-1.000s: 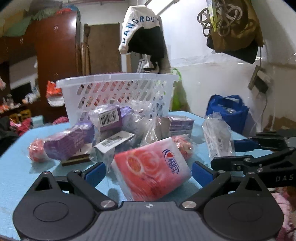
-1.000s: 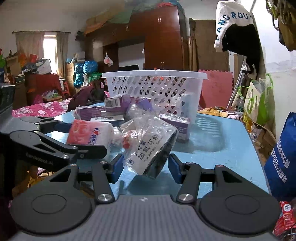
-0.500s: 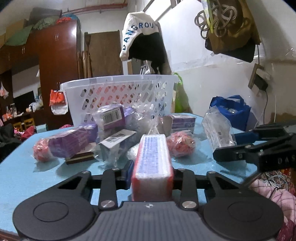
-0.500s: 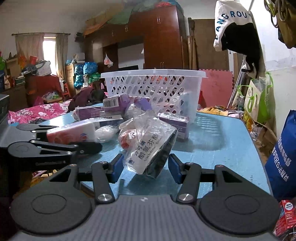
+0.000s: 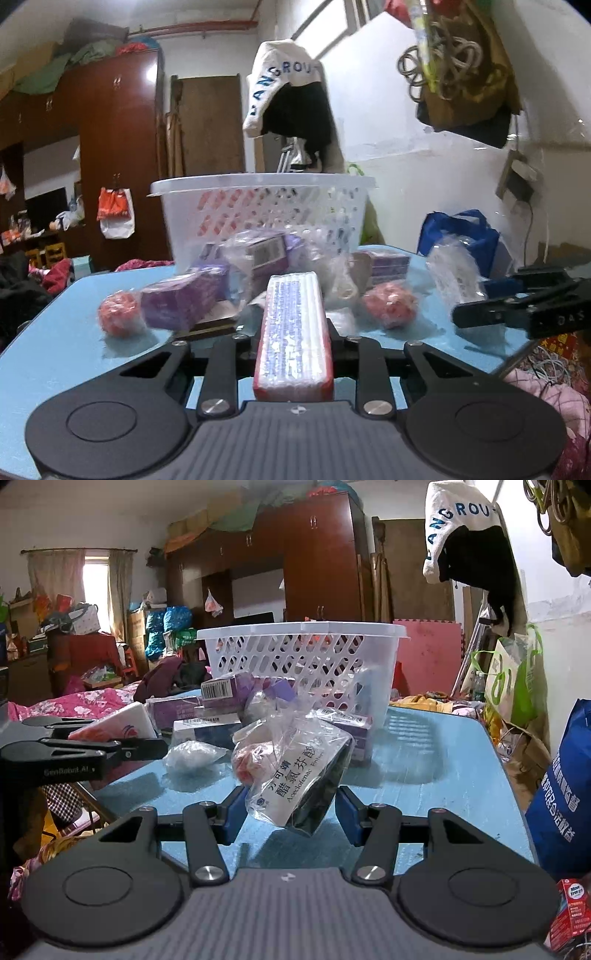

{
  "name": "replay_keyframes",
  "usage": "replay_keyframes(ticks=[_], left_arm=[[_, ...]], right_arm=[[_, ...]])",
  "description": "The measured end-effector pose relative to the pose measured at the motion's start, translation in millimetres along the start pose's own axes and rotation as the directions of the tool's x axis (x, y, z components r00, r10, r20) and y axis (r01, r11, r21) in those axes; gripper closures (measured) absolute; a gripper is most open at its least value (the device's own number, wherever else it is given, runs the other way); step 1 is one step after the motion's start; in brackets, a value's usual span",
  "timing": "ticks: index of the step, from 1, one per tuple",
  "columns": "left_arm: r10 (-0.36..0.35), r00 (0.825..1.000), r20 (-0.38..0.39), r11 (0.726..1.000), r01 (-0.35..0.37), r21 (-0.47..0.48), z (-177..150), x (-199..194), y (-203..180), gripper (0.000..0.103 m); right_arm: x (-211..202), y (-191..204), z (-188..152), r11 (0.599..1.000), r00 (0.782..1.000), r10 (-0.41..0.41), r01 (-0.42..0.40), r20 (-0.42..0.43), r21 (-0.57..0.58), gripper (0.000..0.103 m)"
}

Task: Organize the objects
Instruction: 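Grasp the red tissue pack with the left tool while the right tool grasps the clear bagged item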

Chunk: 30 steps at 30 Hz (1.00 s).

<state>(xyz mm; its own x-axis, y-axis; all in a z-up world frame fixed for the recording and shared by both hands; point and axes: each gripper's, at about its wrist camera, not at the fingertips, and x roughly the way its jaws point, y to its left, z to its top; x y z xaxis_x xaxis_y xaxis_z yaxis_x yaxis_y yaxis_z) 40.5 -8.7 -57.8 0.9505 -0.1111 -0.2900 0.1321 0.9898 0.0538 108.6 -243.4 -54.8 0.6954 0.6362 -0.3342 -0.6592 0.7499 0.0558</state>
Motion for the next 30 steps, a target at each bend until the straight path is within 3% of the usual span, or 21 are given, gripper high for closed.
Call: replay_keyframes(ticks=[10,15,20,23,26,27,28,30], left_arm=[[-0.005,0.999,0.039,0.997,0.008,-0.073,38,-4,35,0.073],[-0.025,0.999,0.037,0.995,0.029,-0.095,90,14,55,0.073],[-0.007,1.000,0.011,0.991,0.008,-0.133,158,60,72,0.073],[0.010,0.999,-0.045,0.988,-0.017,-0.154,182,100,80,0.073],[0.013,0.994,-0.112,0.982,-0.034,-0.184,187,137,89,0.071],[0.010,0.990,-0.140,0.981,-0.036,-0.189,185,149,92,0.062],[0.000,0.986,-0.167,0.981,-0.033,-0.194,183,159,94,0.044],[-0.022,0.983,-0.182,0.975,-0.019,-0.222,175,169,101,0.033]], right_arm=[[2,0,17,1.000,0.999,-0.001,0.001,0.037,-0.013,0.048],[10,1,60,0.998,0.997,-0.008,0.013,0.083,-0.062,0.049],[39,2,129,0.993,0.992,-0.021,0.035,0.126,-0.113,0.049],[78,-2,163,0.993,0.997,-0.007,0.015,0.079,-0.114,0.049],[116,0,173,0.987,0.999,-0.048,0.051,0.022,-0.153,0.048],[126,1,174,0.984,0.998,-0.066,0.066,0.007,-0.167,0.046],[133,2,174,0.981,0.997,-0.082,0.082,0.006,-0.178,0.043],[140,2,171,0.980,0.996,-0.086,0.084,-0.005,-0.181,0.019]])
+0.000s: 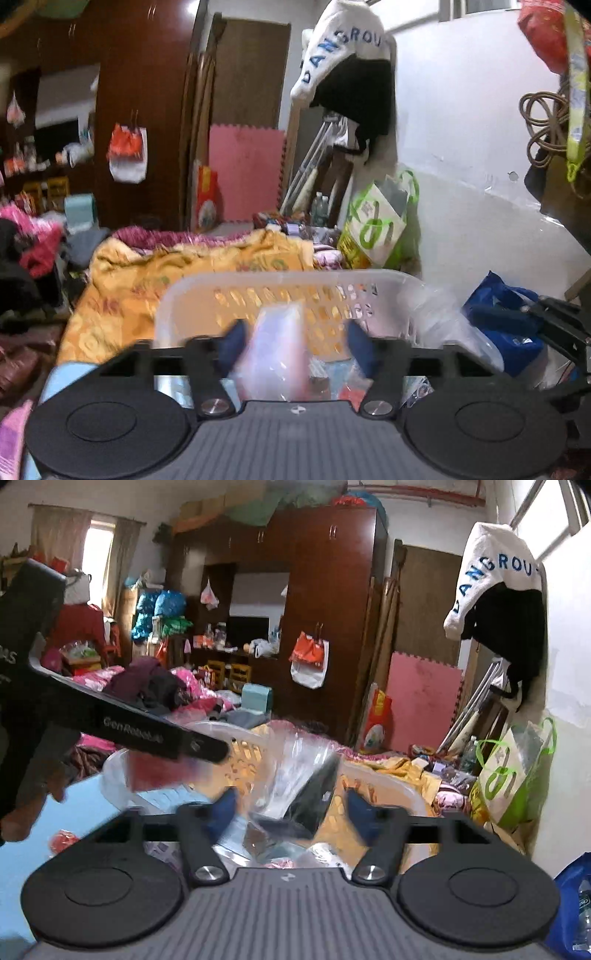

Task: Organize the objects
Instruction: 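Grasp the red tissue pack with the left tool while the right tool grasps the clear bagged item, then release the tissue pack and bagged item into the basket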

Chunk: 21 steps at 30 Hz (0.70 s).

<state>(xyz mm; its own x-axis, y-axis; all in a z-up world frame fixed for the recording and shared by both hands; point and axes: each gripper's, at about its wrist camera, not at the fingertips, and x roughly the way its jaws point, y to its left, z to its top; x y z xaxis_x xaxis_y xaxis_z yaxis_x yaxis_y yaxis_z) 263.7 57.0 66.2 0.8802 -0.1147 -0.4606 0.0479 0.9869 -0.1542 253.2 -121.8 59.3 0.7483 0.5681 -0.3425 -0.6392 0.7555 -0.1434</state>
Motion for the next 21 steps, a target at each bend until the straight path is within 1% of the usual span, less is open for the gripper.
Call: replay_keyframes(ticks=[2,4,6,7,8,10,11,12,14,15,17,19,21], left_arm=[[-0.014,1.000,0.020,1.000,0.015,-0.013,-7,-4,6,0.033],[-0.022,0.999,0.045,1.000,0.022,-0.004,-13,-19,10,0.033],[-0.032,0.996,0.081,0.999,0.032,0.001,-19,-43,12,0.032],[-0.044,0.994,0.100,0.999,0.043,0.009,-24,-58,14,0.028],[-0.041,0.993,0.113,0.999,0.040,0.015,-29,-72,18,0.026],[-0.017,0.989,0.145,1.000,0.013,0.026,-43,-98,24,0.018],[-0.001,0.988,0.153,0.999,-0.005,0.036,-53,-109,29,0.016],[0.025,0.988,0.149,0.999,-0.031,0.039,-61,-115,34,0.014],[0.091,0.989,0.121,0.995,-0.094,0.021,-82,-121,49,0.014],[0.102,0.990,0.098,0.995,-0.104,0.013,-90,-120,56,0.014],[0.102,0.994,0.049,0.995,-0.102,-0.002,-105,-113,69,0.014],[0.110,0.994,0.018,0.994,-0.110,-0.024,-115,-105,80,0.014],[0.113,0.994,0.002,0.993,-0.113,-0.037,-120,-99,88,0.014]], right_arm=[[-8,-1,-5,1.000,1.000,0.001,-0.001,0.015,0.017,0.017],[-24,-1,-10,1.000,1.000,0.016,-0.017,0.026,0.021,0.014],[-41,-1,-14,1.000,0.999,0.003,-0.004,0.040,0.027,0.003],[-50,-2,-16,0.999,0.999,-0.009,0.008,0.051,0.031,0.002],[-60,-4,-21,0.999,0.998,-0.019,0.017,0.064,0.038,0.000],[-76,-12,-33,0.997,0.996,-0.032,0.026,0.079,0.073,0.000],[-83,-16,-43,0.995,0.996,-0.034,0.027,0.077,0.093,0.000],[-86,-21,-54,0.993,0.997,-0.039,0.032,0.064,0.115,0.000],[-78,-31,-69,0.985,0.999,-0.042,0.040,0.003,0.170,0.000],[-69,-38,-76,0.979,0.999,-0.036,0.043,-0.037,0.201,0.000],[-52,-43,-93,0.969,0.994,-0.009,0.034,-0.105,0.243,0.000],[-39,-43,-105,0.963,0.991,0.022,0.015,-0.133,0.267,0.000],[-32,-41,-114,0.946,0.987,0.090,-0.043,-0.132,0.321,0.001]])
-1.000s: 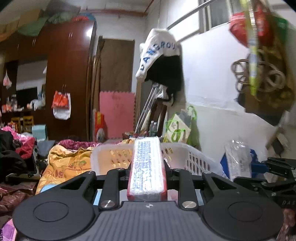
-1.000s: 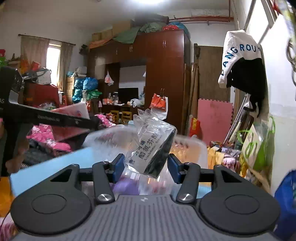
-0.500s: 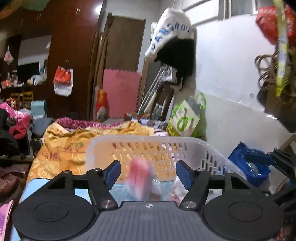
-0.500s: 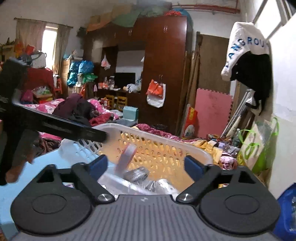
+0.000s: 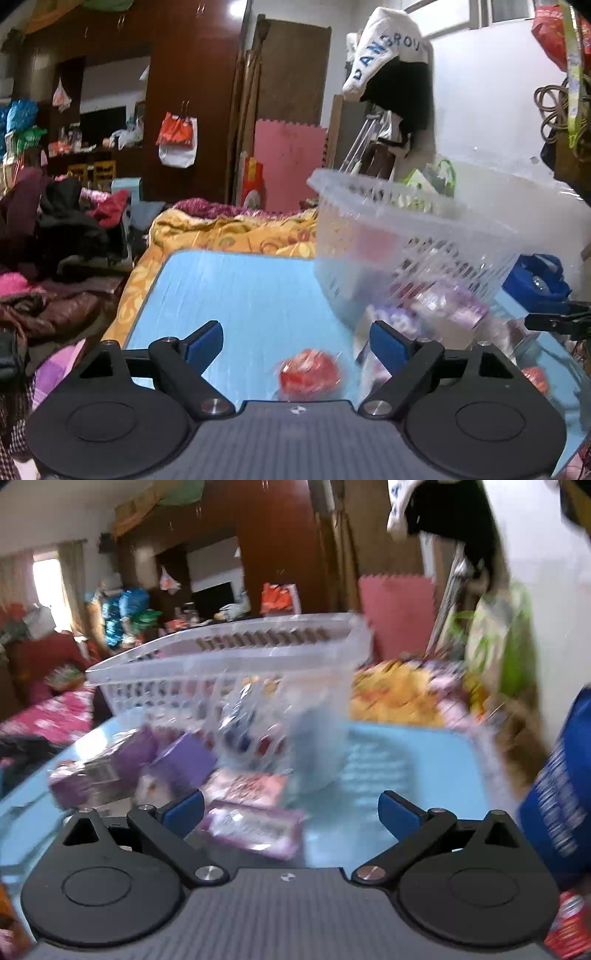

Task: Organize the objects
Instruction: 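Release the tissue pack and bagged item into the basket, then grasp the red-wrapped ball with the left tool while the right tool grasps the purple barcoded box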

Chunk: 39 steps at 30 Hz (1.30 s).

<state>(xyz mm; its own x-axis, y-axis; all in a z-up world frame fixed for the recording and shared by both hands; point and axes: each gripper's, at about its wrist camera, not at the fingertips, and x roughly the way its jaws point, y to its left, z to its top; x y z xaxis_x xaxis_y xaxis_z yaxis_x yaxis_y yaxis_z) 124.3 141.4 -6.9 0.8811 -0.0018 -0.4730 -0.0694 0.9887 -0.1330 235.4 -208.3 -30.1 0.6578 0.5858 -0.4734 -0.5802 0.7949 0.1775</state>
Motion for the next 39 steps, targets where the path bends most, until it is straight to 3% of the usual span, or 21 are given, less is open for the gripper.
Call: replay_keyframes(ticks=[2,4,6,9,14,17,24,26,28,33,36,39], left_arm=[[-0.005,1.000,-0.019,1.000,0.005,-0.004,-4,5,3,0.014],[0.000,0.999,-0.032,1.000,0.000,0.006,-10,6,3,0.014],[0.013,0.999,-0.040,1.000,-0.012,0.020,-12,8,1,0.014],[0.041,0.997,-0.066,0.999,-0.039,0.033,-14,18,-1,0.014],[0.059,0.994,-0.097,0.998,-0.058,0.014,-12,29,-2,0.014],[0.074,0.987,-0.146,0.997,-0.070,0.035,-13,38,-7,0.020],[0.074,0.988,-0.133,0.997,-0.073,0.018,-10,46,-9,0.029],[0.086,0.987,-0.135,0.996,-0.083,0.031,-10,50,-12,0.034],[0.110,0.985,-0.130,0.992,-0.102,0.068,-13,48,-16,0.046],[0.093,0.989,-0.118,0.994,-0.086,0.062,-15,38,-14,0.045],[0.103,0.989,-0.104,0.993,-0.096,0.065,-17,29,-12,0.035],[0.111,0.988,-0.107,0.991,-0.102,0.086,-19,25,-11,0.034]], right_arm=[[5,0,-3,0.999,0.999,0.040,-0.040,-0.016,0.023,0.004],[6,4,-7,0.999,0.999,0.032,-0.031,-0.017,0.008,0.008],[5,6,-10,0.999,0.999,0.041,-0.041,-0.024,-0.001,0.022],[6,6,-15,0.999,0.999,0.035,-0.035,-0.042,-0.010,0.033],[2,10,-13,1.000,1.000,0.010,-0.010,-0.023,-0.026,0.033],[1,11,-15,0.999,1.000,-0.010,0.010,-0.019,-0.039,0.033],[-3,11,-13,0.999,1.000,-0.021,0.021,0.007,-0.025,0.033],[-3,11,-12,0.999,1.000,-0.026,0.027,0.011,-0.024,0.033],[-2,12,-12,0.999,1.000,-0.031,0.031,0.006,-0.028,0.033],[-3,12,-12,0.999,0.999,-0.034,0.034,0.013,-0.029,0.033],[-2,9,-12,1.000,1.000,-0.020,0.020,0.007,-0.010,0.033],[-2,10,-12,1.000,1.000,-0.026,0.026,0.010,-0.012,0.033]])
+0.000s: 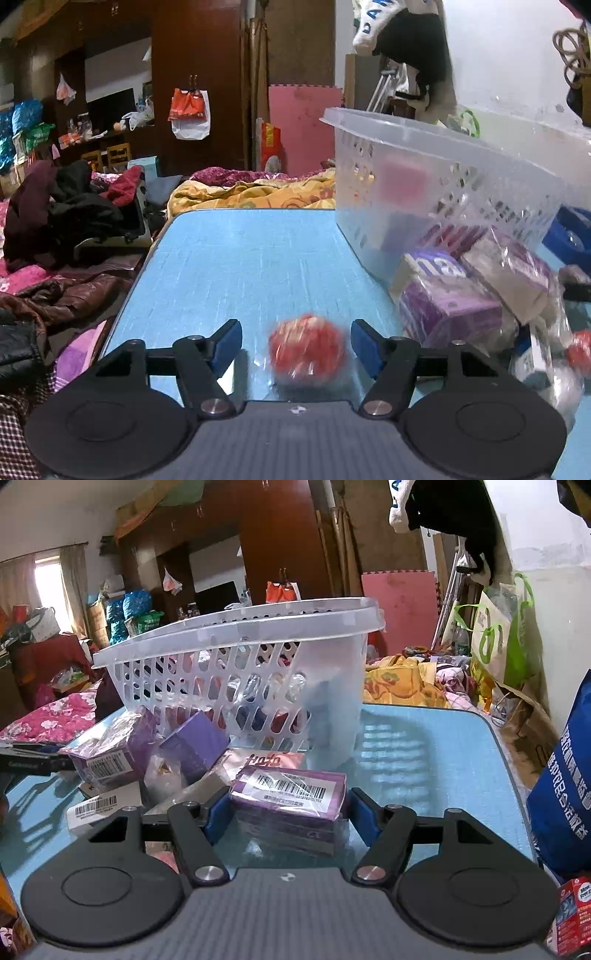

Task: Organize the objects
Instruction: 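Grasp the red-wrapped ball with the left tool while the right tool grasps the purple barcoded box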

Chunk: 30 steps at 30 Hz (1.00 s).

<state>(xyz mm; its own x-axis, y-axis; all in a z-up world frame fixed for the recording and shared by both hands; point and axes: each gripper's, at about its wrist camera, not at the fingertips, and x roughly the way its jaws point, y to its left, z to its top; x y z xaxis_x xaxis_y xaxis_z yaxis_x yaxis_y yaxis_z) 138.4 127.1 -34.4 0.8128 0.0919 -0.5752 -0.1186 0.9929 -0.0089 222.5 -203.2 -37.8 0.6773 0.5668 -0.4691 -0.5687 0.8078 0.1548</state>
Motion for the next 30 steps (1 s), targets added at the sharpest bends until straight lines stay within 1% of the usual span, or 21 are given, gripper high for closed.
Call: replay_keyframes(ticks=[2,3,7,9,12,14,16,18,19,22,24,25,27,28,30], left_arm=[[0.006,1.000,-0.003,1.000,-0.006,0.005,1,1,-1,0.045],[0.009,1.000,-0.002,1.000,-0.009,0.004,1,2,-1,0.049],[0.006,0.999,0.054,1.000,-0.005,-0.028,-1,-6,4,0.050],[-0.006,0.998,0.070,0.999,0.009,-0.045,-1,-8,8,0.050],[-0.013,0.995,0.100,0.999,0.018,-0.046,-2,-13,8,0.050],[-0.034,0.991,0.131,0.998,0.041,-0.054,-3,-19,7,0.050],[-0.064,0.985,0.160,0.994,0.076,-0.073,-1,-26,7,0.050],[-0.084,0.975,0.204,0.992,0.102,-0.079,6,-38,5,0.050],[-0.096,0.969,0.227,0.990,0.117,-0.082,11,-44,4,0.050],[-0.137,0.951,0.277,0.984,0.163,-0.075,37,-58,-5,0.050],[-0.169,0.941,0.293,0.979,0.194,-0.058,65,-60,-16,0.050],[-0.178,0.939,0.296,0.979,0.201,-0.047,81,-57,-23,0.050],[-0.187,0.940,0.286,0.978,0.206,-0.040,109,-46,-36,0.050],[-0.196,0.942,0.271,0.976,0.214,-0.039,123,-36,-42,0.050],[-0.213,0.953,0.216,0.972,0.229,-0.053,144,-12,-53,0.050]], right_arm=[[0,0,-1,1.000,1.000,0.000,0.000,-0.003,-0.003,0.033],[-1,1,-1,1.000,1.000,-0.002,0.002,-0.001,-0.007,0.033],[-3,1,-1,1.000,1.000,-0.003,0.003,0.006,-0.001,0.034],[-5,1,-1,1.000,1.000,-0.008,0.008,0.019,-0.002,0.034],[-10,1,-2,1.000,0.999,-0.011,0.011,0.049,0.000,0.034],[-15,1,-2,1.000,0.997,-0.015,0.016,0.079,-0.001,0.034],[-21,2,-2,0.999,0.993,-0.037,0.039,0.109,-0.014,0.034],[-31,3,3,1.000,0.991,-0.020,0.021,0.134,-0.004,0.034],[-38,5,9,1.000,0.988,-0.008,0.009,0.154,-0.005,0.034],[-59,21,36,0.999,0.973,-0.007,0.019,0.232,-0.051,0.034],[-65,35,62,0.995,0.963,0.006,0.022,0.270,-0.099,0.034],[-64,42,74,0.992,0.960,0.002,0.034,0.281,-0.124,0.034],[-52,52,100,0.983,0.956,-0.026,0.078,0.292,-0.166,0.034],[-40,54,113,0.979,0.960,-0.043,0.096,0.277,-0.181,0.034],[-14,54,132,0.973,0.969,-0.070,0.119,0.238,-0.197,0.034]])
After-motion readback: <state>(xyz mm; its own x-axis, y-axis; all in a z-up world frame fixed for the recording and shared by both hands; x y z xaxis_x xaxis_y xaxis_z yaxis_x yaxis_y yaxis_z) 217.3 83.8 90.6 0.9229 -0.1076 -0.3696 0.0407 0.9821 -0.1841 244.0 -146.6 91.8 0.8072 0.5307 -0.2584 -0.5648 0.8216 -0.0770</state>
